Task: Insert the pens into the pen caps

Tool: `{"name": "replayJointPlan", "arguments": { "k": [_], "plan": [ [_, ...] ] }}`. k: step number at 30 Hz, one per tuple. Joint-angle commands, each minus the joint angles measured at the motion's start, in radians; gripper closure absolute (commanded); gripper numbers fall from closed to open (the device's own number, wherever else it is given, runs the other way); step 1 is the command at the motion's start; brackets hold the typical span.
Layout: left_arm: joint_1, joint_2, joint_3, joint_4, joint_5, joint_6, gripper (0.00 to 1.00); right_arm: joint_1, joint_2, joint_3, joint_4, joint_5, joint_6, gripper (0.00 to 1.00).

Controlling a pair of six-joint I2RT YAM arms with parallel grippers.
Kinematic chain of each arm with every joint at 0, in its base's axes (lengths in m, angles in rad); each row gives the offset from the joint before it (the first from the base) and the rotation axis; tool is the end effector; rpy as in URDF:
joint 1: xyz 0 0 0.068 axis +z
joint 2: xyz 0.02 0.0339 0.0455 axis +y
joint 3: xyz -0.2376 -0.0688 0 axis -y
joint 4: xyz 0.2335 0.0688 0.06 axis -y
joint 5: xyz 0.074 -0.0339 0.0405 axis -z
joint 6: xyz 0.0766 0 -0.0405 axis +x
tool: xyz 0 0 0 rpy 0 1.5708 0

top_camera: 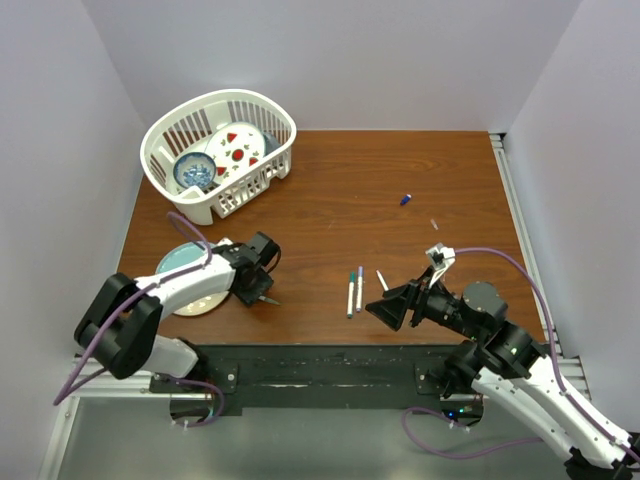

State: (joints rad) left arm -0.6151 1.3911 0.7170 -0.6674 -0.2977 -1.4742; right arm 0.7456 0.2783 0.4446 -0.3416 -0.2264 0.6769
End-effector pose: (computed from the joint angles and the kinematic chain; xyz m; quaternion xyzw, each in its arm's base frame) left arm 0.2015 -0.1149 0.1050 -0.4246 0.8861 -0.0238 0.1842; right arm 0.1046 0.1200 0.2507 -0.0987 0.7584 0.4823 0.4271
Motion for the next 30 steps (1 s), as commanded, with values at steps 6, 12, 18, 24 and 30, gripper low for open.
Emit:
{"name": "replayJointPlan", "arguments": {
  "k": [6, 12, 18, 24, 30],
  "plan": [
    [0.003, 0.164, 0.105, -0.092, 0.025, 0.049, 0.60, 0.000, -0.007, 0.026, 0.018, 0.004, -0.020, 0.12],
    [0.002, 0.181, 0.088, -0.075, 0.055, 0.089, 1.00, -0.002, 0.009, 0.023, 0.029, 0.002, -0.019, 0.12],
    [-0.044, 0.048, 0.105, -0.031, -0.004, 0.184, 1.00, 0.000, 0.027, 0.002, 0.078, 0.025, 0.026, 0.12],
    [-0.080, -0.239, -0.006, 0.346, 0.103, 0.533, 1.00, -0.002, 0.116, -0.020, 0.148, 0.117, 0.115, 0.13],
    [-0.078, -0.472, -0.030, 0.554, 0.290, 0.829, 1.00, -0.002, 0.390, 0.112, 0.170, 0.324, 0.004, 0.13]
  ]
}}
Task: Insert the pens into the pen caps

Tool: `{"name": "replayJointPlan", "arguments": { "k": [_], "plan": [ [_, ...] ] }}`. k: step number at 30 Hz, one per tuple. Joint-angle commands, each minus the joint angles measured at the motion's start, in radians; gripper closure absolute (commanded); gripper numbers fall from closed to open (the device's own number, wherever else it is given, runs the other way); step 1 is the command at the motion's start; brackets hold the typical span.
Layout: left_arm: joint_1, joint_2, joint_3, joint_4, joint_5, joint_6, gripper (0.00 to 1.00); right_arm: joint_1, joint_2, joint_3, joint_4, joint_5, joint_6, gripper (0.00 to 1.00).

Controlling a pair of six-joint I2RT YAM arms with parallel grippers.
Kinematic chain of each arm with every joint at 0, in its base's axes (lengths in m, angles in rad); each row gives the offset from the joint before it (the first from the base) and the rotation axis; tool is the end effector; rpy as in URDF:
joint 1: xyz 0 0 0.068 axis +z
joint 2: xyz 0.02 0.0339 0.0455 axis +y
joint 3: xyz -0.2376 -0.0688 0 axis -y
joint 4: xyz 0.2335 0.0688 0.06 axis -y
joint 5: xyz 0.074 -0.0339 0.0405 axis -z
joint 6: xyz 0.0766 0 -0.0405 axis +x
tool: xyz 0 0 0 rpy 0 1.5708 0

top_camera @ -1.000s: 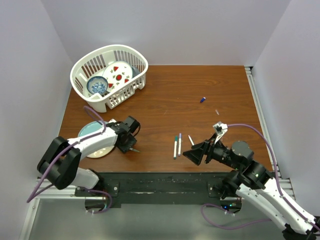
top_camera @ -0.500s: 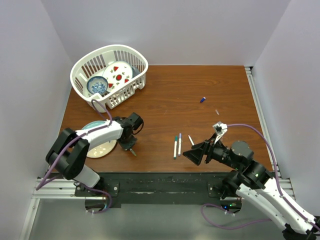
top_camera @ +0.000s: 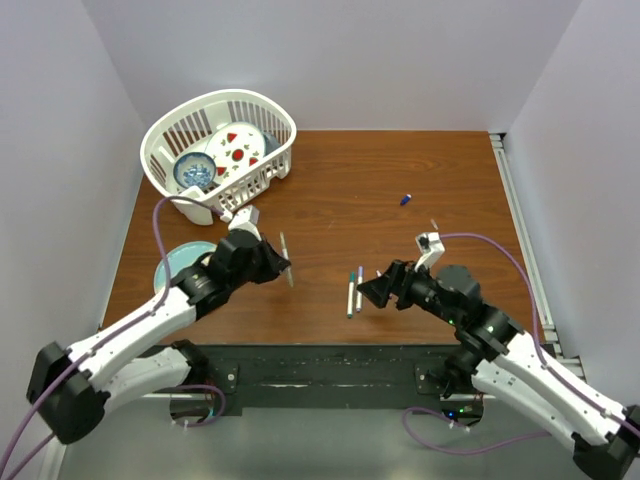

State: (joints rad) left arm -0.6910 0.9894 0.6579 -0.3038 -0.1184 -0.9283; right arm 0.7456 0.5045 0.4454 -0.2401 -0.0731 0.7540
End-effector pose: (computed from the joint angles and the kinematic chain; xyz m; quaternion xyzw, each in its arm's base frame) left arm 0.1989 -0.1527 0.2037 -0.1320 0.8816 -0.2895 0.3487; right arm 0.1375 0.1346 0.2301 -0.0183 0.8041 0.4259 0.4142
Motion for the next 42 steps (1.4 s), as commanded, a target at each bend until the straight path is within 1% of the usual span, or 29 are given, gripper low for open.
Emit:
{"name": "replayJointPlan", "arguments": {
  "k": [1, 2, 3, 4, 6, 7, 8, 9, 10, 11, 12, 13, 15, 16, 17, 19, 20, 21, 23, 26, 27, 30, 32, 35, 36, 38, 39, 40, 42],
  "plan": [
    [-0.002, -0.077, 0.043, 0.187, 0.112, 0.325, 1.00, -0.005, 0.222, 0.183, 0.052, 0.197, -0.096, 0.13],
    [-0.002, -0.084, 0.054, 0.189, 0.159, 0.365, 1.00, -0.011, 0.268, 0.220, 0.033, 0.223, -0.143, 0.13],
    [-0.002, -0.089, 0.068, 0.198, 0.246, 0.446, 1.00, -0.023, 0.357, 0.251, 0.013, 0.254, -0.160, 0.13],
    [-0.002, -0.100, 0.074, 0.200, 0.285, 0.480, 1.00, -0.037, 0.391, 0.306, 0.006, 0.266, -0.169, 0.13],
    [-0.002, -0.113, 0.078, 0.210, 0.376, 0.557, 1.00, -0.096, 0.475, 0.351, -0.005, 0.256, -0.167, 0.13],
    [-0.002, -0.124, 0.077, 0.215, 0.393, 0.575, 1.00, -0.121, 0.492, 0.375, -0.001, 0.243, -0.165, 0.13],
    [-0.001, -0.132, 0.077, 0.216, 0.405, 0.565, 1.00, -0.149, 0.514, 0.383, 0.011, 0.228, -0.174, 0.13],
    [-0.001, -0.138, 0.072, 0.233, 0.458, 0.565, 1.00, -0.214, 0.547, 0.391, 0.024, 0.189, -0.177, 0.13],
    [-0.002, -0.144, 0.063, 0.283, 0.498, 0.560, 1.00, -0.245, 0.571, 0.412, 0.022, 0.187, -0.177, 0.13],
    [-0.002, -0.143, 0.066, 0.285, 0.523, 0.554, 1.00, -0.273, 0.589, 0.424, 0.019, 0.184, -0.182, 0.13],
    [-0.002, -0.138, 0.069, 0.282, 0.549, 0.556, 1.00, -0.317, 0.630, 0.447, 0.018, 0.161, -0.183, 0.14],
    [-0.001, -0.135, 0.072, 0.275, 0.563, 0.556, 1.00, -0.331, 0.646, 0.460, 0.019, 0.124, -0.188, 0.16],
    [-0.002, -0.130, 0.069, 0.276, 0.597, 0.546, 1.00, -0.344, 0.660, 0.464, 0.102, -0.004, -0.215, 0.23],
    [-0.001, -0.124, 0.065, 0.287, 0.608, 0.540, 1.00, -0.342, 0.652, 0.451, 0.157, -0.203, -0.226, 0.24],
    [-0.002, -0.121, 0.060, 0.288, 0.617, 0.528, 1.00, -0.339, 0.641, 0.431, 0.297, -0.302, -0.220, 0.24],
    [-0.002, -0.117, 0.060, 0.290, 0.628, 0.517, 1.00, -0.338, 0.587, 0.342, 0.454, -0.500, -0.153, 0.23],
    [-0.002, -0.117, 0.057, 0.289, 0.634, 0.508, 1.00, -0.335, 0.565, 0.311, 0.561, -0.522, -0.131, 0.22],
    [-0.002, -0.117, 0.057, 0.317, 0.641, 0.502, 1.00, -0.319, 0.542, 0.261, 0.606, -0.536, -0.116, 0.21],
    [-0.002, -0.115, 0.055, 0.330, 0.648, 0.490, 1.00, -0.299, 0.477, 0.228, 0.679, -0.551, -0.093, 0.19],
    [-0.002, -0.109, 0.049, 0.347, 0.661, 0.471, 1.00, -0.247, 0.424, 0.205, 0.711, -0.559, -0.091, 0.18],
    [-0.001, -0.104, 0.046, 0.354, 0.674, 0.464, 1.00, -0.208, 0.421, 0.211, 0.705, -0.556, -0.103, 0.17],
    [-0.002, -0.087, 0.028, 0.408, 0.703, 0.441, 1.00, -0.111, 0.440, 0.237, 0.645, -0.536, -0.169, 0.16],
    [-0.001, -0.075, 0.025, 0.416, 0.729, 0.433, 1.00, -0.074, 0.462, 0.231, 0.677, -0.527, -0.153, 0.17],
    [-0.002, -0.066, 0.016, 0.453, 0.764, 0.415, 1.00, -0.054, 0.482, 0.227, 0.691, -0.495, -0.125, 0.25],
    [-0.002, -0.070, 0.013, 0.468, 0.769, 0.411, 1.00, -0.049, 0.488, 0.228, 0.690, -0.481, -0.122, 0.31],
    [-0.002, -0.074, 0.009, 0.471, 0.770, 0.408, 1.00, -0.043, 0.483, 0.220, 0.705, -0.464, -0.111, 0.38],
    [-0.002, -0.078, 0.009, 0.470, 0.770, 0.408, 1.00, -0.043, 0.476, 0.214, 0.708, -0.450, -0.107, 0.48],
    [-0.002, -0.080, 0.009, 0.468, 0.769, 0.413, 1.00, -0.042, 0.471, 0.211, 0.719, -0.432, -0.099, 0.54],
    [-0.002, -0.086, 0.011, 0.456, 0.766, 0.421, 1.00, -0.038, 0.462, 0.197, 0.731, -0.407, -0.084, 0.61]
  ]
}}
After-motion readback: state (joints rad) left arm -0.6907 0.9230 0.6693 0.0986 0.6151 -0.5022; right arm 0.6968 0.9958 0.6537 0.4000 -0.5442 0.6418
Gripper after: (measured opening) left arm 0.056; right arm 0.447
